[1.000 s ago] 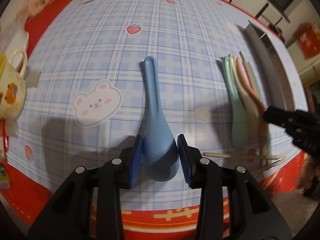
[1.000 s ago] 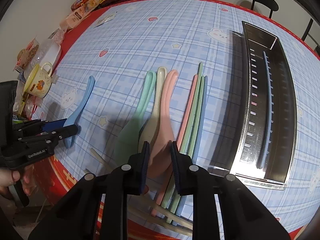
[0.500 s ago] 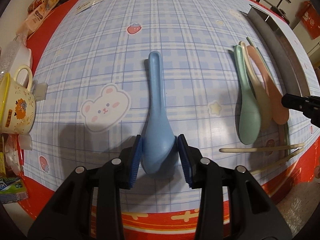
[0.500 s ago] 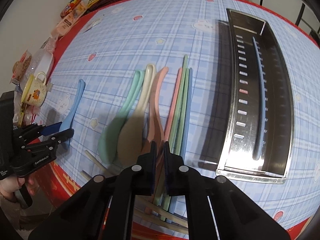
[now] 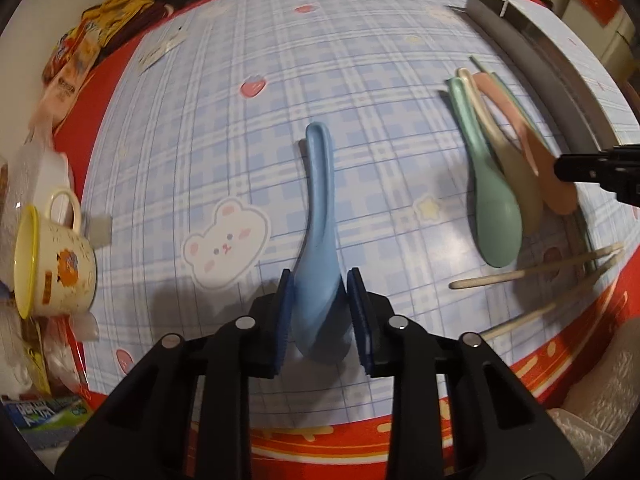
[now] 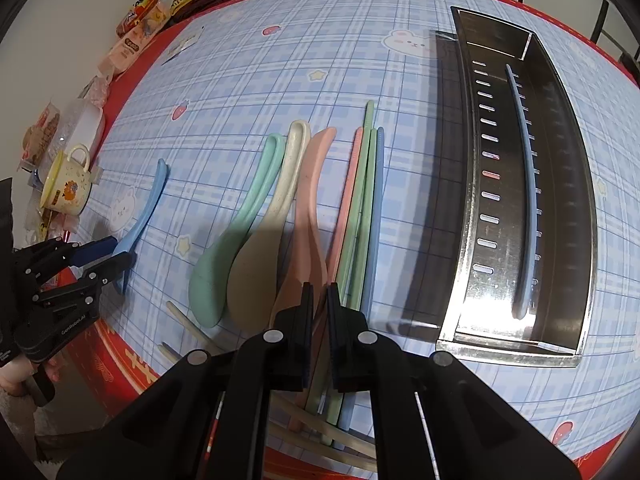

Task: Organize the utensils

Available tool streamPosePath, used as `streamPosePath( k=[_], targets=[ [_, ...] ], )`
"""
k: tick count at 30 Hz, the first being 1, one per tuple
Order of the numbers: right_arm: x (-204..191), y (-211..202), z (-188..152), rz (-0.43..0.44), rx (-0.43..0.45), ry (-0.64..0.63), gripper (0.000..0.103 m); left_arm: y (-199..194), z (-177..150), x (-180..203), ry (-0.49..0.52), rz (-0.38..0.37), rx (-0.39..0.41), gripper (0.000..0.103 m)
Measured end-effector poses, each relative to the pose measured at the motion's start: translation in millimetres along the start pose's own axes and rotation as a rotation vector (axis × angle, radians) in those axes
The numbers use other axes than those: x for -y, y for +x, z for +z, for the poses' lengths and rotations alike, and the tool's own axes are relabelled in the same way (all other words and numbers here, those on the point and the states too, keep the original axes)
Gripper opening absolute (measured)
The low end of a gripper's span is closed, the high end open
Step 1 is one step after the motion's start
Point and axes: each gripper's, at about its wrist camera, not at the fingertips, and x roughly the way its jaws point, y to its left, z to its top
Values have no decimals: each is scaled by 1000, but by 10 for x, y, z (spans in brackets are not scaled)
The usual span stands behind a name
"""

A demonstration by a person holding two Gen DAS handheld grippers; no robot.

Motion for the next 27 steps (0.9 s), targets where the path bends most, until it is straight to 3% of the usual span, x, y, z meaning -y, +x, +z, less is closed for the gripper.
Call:
streamPosePath(
  k=[4, 5, 6, 7, 13, 15, 17, 21, 27],
  targets=[
    [10, -3, -2, 6, 2, 3, 7, -16, 7, -330, -218, -211, 11, 23],
    [8, -6, -3, 7, 2, 4, 7, 6, -11, -474, -313, -291, 14, 19],
    [6, -7, -5, 8, 2, 4, 7, 22, -30, -559, -366, -337, 19, 6],
    [8, -8, -8, 10, 2, 4, 7, 55, -54, -641, -416, -368, 12, 5],
    [15, -14, -11, 12, 3, 5, 7, 131, -175, -717, -470, -355, -10, 5],
    [17, -18, -10, 12, 6, 5, 7, 65, -132, -643, -419, -317, 3, 17],
    [15, -16, -9, 13, 6, 9, 7, 61, -39, -560, -375, -338, -2, 34],
    [-7, -19, -5, 14, 8, 6, 7, 205, -4, -489, -387, -355, -53, 37],
    [46, -64, -13, 19, 19, 20, 7, 243, -55, -523, -456, -408, -75, 31]
  ],
)
